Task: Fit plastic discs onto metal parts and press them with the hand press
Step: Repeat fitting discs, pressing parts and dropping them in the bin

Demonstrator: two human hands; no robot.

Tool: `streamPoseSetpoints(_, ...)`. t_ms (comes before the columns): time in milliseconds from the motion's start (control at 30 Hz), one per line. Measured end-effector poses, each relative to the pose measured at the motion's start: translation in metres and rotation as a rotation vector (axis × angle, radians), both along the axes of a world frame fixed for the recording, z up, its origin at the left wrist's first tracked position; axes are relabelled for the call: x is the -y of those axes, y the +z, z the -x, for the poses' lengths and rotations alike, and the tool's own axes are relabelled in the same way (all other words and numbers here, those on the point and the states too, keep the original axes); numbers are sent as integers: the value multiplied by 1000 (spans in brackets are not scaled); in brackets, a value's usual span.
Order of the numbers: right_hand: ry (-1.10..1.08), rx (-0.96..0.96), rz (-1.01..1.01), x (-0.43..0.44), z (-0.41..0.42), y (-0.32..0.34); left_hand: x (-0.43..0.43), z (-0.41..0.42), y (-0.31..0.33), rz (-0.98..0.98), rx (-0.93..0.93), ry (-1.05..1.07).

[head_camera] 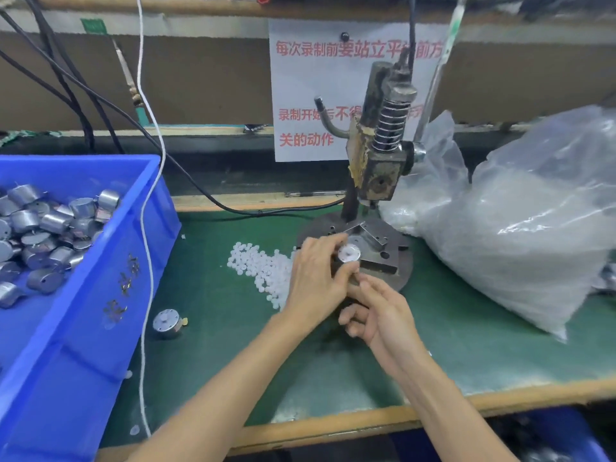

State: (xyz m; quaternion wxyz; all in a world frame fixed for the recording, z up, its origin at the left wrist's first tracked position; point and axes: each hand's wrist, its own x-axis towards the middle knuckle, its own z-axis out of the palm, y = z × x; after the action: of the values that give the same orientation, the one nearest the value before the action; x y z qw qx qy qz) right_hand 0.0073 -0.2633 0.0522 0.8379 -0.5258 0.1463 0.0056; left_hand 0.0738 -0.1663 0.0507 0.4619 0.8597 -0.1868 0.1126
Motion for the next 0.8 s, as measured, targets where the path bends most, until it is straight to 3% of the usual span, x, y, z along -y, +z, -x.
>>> streamPoseSetpoints(200, -91, 52, 334, 41, 4, 7, 21, -46, -1, -183, 89, 51)
streamPoseSetpoints(433, -443, 447, 734, 80, -60, 99, 23, -55, -7, 11, -58, 15)
streamPoseSetpoints(500, -520, 570, 773, 90, -89, 145, 22, -55, -9, 25, -54, -7)
streamPoseSetpoints(600, -399, 507, 722, 95, -130, 200, 22, -53, -13, -25, -8, 14)
streamPoseSetpoints(700, -330, 430, 773, 92, -144, 209, 23, -52, -14, -41, 24, 15)
streamPoseSetpoints(800, -463, 538, 757, 85, -131, 196, 22, -53, -16, -36, 35, 14)
